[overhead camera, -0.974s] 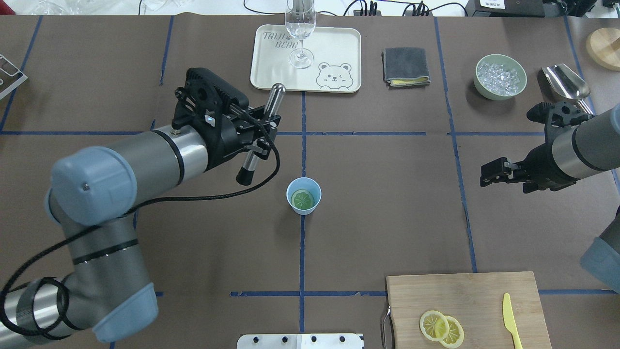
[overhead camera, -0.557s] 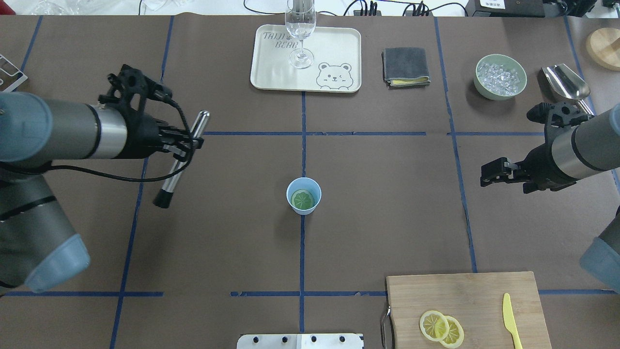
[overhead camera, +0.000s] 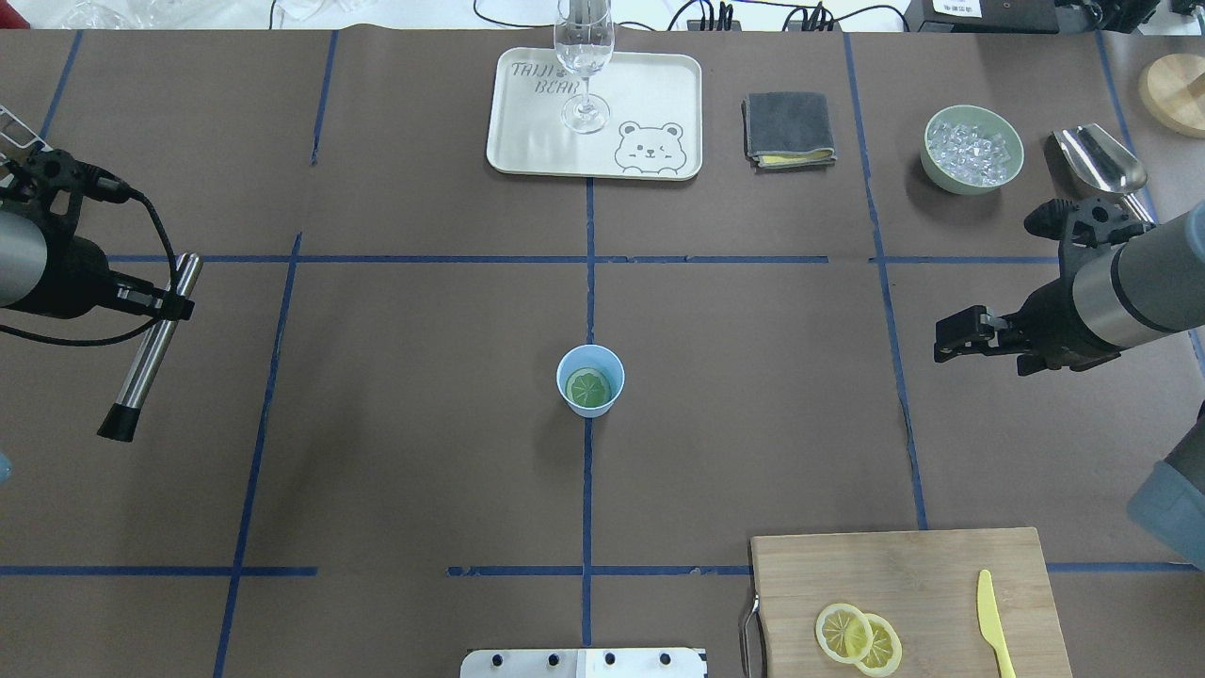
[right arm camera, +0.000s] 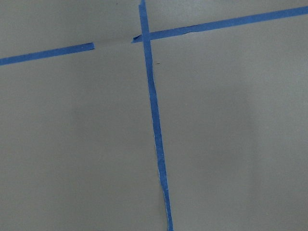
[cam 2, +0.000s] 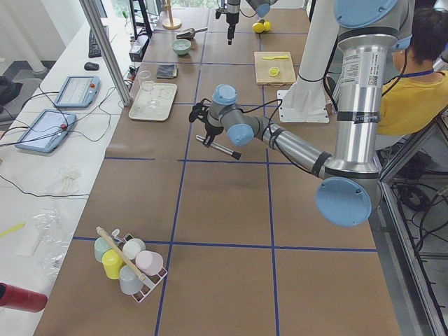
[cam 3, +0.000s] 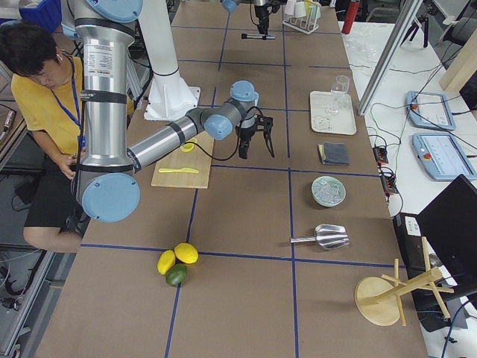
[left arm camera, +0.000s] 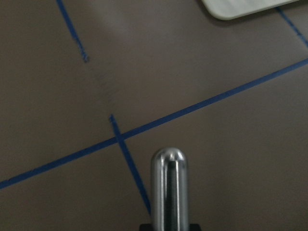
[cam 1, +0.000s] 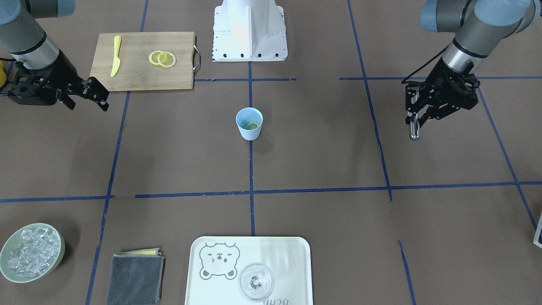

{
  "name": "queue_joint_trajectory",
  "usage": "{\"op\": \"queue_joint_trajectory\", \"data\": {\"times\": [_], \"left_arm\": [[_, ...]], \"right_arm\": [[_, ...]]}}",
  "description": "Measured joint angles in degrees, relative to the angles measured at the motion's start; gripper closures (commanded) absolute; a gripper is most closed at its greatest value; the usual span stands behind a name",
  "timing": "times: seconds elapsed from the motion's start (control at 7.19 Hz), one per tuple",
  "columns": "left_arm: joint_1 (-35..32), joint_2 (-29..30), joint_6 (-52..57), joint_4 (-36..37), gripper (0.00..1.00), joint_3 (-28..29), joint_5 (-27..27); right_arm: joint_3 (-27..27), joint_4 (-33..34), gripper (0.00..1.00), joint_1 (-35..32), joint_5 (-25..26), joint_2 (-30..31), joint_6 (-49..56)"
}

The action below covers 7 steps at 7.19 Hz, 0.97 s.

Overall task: Squeeze lemon into cup
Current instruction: 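Lift the muddler out of the cup and carry it back, then set the muddler down on the table and release it with the left gripper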

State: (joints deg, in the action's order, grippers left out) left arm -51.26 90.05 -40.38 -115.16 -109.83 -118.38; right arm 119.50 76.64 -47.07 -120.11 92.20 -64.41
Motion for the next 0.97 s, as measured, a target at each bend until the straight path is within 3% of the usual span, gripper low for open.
{"op": "queue_joint_trajectory", "data": {"times": [0.56, 0.97], "left_arm": [[0.3, 1.3, -5.4, 1.2, 1.0, 10.8, -1.5], [0.3, 1.4, -7.8, 0.9, 1.0, 12.8, -1.8]], "right_arm": [[0.3, -0.1, 0.0, -0.5, -0.1, 1.0, 0.3], [-0.6, 0.1, 0.0, -8.5, -4.1, 5.2, 10.0]]}}
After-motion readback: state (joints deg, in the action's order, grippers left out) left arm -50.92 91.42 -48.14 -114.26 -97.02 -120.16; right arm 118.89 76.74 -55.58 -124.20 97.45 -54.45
